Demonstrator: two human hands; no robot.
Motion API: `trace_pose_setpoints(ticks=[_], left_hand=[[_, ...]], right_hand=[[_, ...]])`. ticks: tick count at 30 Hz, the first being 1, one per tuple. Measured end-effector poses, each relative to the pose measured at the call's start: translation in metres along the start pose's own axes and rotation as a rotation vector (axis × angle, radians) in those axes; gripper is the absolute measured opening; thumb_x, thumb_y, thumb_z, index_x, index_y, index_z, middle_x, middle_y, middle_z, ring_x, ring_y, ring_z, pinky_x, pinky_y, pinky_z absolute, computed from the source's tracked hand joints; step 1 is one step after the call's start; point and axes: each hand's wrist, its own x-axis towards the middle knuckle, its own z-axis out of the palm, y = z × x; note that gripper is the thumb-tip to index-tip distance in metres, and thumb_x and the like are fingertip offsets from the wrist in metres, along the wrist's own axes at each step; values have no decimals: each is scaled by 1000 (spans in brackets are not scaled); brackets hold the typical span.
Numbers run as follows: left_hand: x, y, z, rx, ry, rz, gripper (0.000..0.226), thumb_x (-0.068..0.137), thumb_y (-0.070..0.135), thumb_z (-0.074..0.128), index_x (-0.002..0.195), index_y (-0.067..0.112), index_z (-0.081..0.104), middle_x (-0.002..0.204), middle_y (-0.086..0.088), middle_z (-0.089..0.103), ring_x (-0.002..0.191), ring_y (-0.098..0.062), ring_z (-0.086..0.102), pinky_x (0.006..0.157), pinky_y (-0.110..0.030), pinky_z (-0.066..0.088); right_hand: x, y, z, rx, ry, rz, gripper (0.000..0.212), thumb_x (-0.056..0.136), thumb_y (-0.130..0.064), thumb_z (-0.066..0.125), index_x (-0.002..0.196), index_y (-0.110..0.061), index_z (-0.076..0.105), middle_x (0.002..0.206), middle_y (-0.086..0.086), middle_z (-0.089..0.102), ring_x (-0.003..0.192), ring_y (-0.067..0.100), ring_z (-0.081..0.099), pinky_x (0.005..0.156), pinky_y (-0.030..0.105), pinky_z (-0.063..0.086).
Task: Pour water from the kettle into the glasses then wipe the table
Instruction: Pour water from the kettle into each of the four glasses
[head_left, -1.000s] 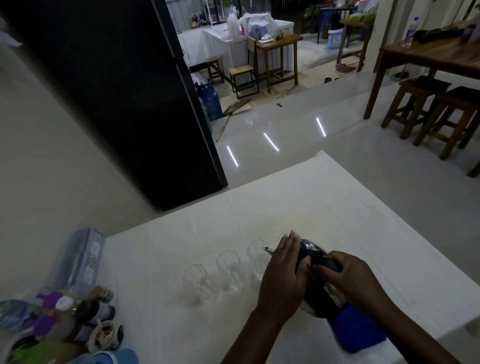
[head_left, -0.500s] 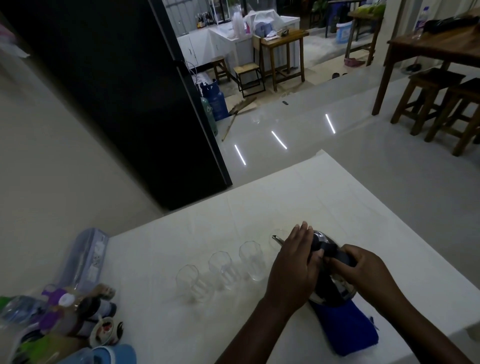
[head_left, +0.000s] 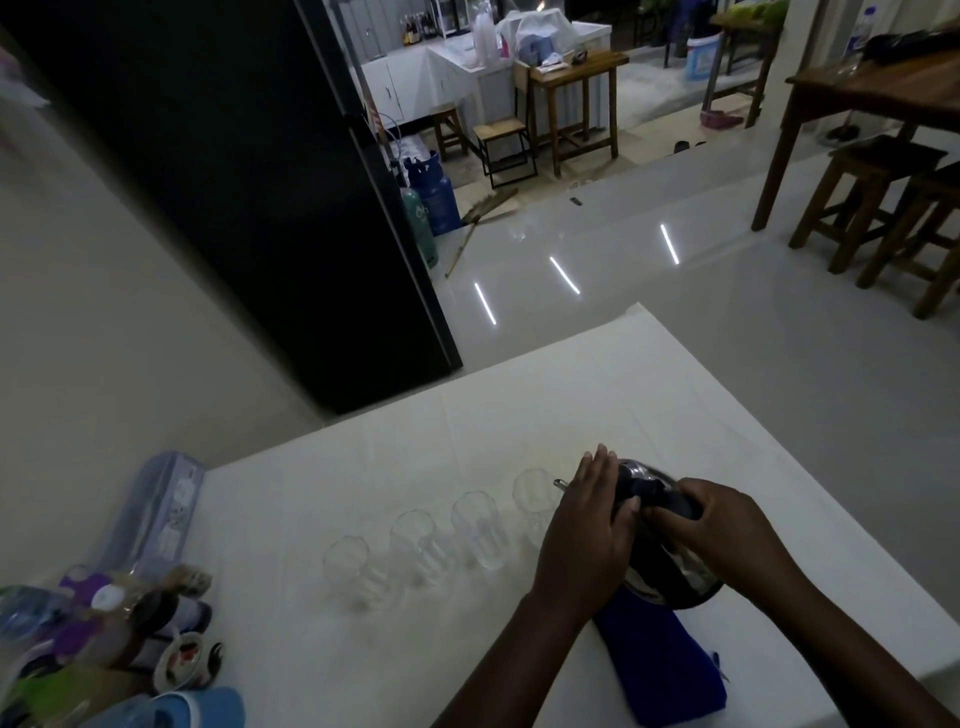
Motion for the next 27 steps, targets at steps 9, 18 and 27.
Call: trace_pose_setpoints(ticks=[9, 18, 27], left_hand=[[6, -6, 3, -59, 32, -50, 71, 92, 62, 14, 150, 23, 14, 158, 11, 12, 142, 3, 2, 115, -23, 11], [10, -10, 1, -92, 47, -52, 68, 93, 60, 16, 150, 24, 14, 157, 13, 12, 141, 5, 2, 115, -21, 11], [14, -16, 1, -109, 47, -51, 66, 93, 58, 17, 150, 24, 15, 157, 13, 12, 141, 6, 3, 115, -19, 11]], right_hand=[[19, -3, -5, -85, -48, -33, 27, 77, -31, 67, 58, -35, 49, 56, -9, 56, 56, 3, 53, 49, 18, 31], [29, -8, -5, -134, -76, -28, 17, 77, -36, 65, 64, -32, 55, 61, -8, 60, 59, 5, 56, 51, 20, 38], [34, -13, -6, -128, -107, -16, 21, 76, -36, 66, 62, -38, 50, 62, -13, 58, 61, 2, 55, 52, 19, 37]])
